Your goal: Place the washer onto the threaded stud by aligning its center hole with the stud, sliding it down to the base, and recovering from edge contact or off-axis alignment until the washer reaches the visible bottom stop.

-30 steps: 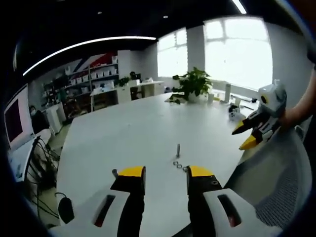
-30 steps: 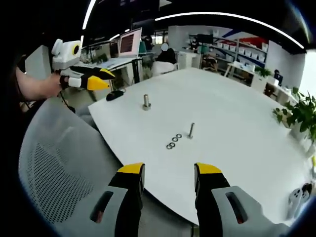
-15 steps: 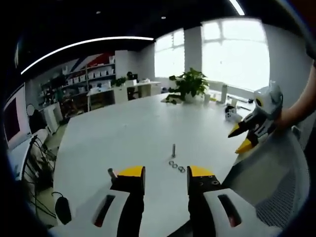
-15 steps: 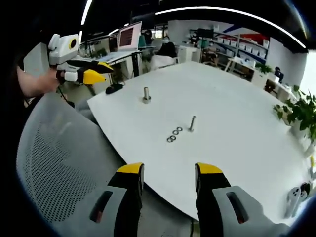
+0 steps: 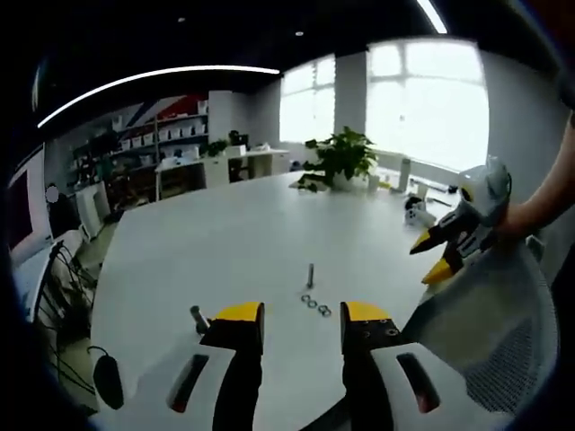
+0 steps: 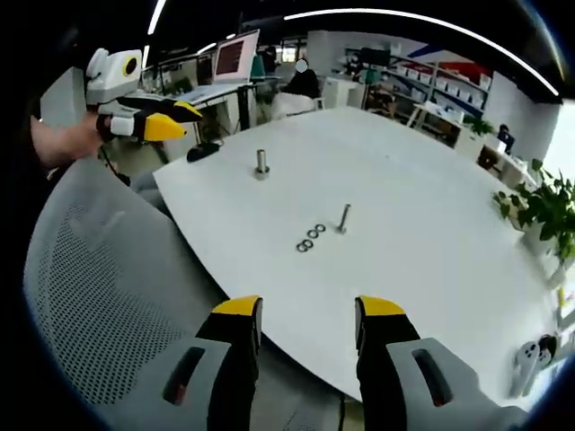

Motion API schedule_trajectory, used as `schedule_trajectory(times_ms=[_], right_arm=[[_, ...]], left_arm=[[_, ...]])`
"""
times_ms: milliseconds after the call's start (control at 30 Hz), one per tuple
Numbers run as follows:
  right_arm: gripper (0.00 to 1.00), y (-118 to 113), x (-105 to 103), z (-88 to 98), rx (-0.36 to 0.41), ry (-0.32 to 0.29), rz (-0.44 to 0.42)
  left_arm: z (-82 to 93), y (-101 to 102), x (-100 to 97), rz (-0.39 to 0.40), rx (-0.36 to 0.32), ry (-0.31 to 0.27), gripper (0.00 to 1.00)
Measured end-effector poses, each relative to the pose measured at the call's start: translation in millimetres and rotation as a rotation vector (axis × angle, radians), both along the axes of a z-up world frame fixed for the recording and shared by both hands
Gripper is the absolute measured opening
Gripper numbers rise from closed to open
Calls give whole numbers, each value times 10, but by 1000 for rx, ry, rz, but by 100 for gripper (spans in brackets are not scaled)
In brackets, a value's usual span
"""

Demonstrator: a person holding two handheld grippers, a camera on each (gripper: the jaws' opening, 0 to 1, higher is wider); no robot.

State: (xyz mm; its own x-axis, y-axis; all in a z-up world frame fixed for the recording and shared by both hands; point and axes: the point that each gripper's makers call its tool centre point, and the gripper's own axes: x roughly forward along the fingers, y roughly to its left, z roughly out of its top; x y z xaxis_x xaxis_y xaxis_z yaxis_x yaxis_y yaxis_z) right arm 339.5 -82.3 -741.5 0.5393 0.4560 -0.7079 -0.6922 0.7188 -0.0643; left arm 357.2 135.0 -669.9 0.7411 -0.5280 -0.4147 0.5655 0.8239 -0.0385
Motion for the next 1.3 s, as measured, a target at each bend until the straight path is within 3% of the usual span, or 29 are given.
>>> schedule_trajectory(times_ms=[300,433,567,800,900,1033,1300], right_arm=[[43,-21,12,6,-6,-7,-4],[44,5,-12,-40,-12,25,5],[41,106,13,111,22,-27,46],[42,133,4,55,9,18,62],[42,127,89,50,-12,31,51],[42,203,237,65,17,47,19],[41,404,398,-203,-30,91,74]], left_arm=[[-21,-25,-17,-8,2,10,31],[-21,-39,-15,-15,4,11,31],[-38,-37,-17,-19,0,24,31],[-59,-9,-9,-9,-11,41,31],[-57,2,-11,-8,-13,40,30],[-46,36,0,8,-15,35,30],[-83,77,2,17,-14,50,30]])
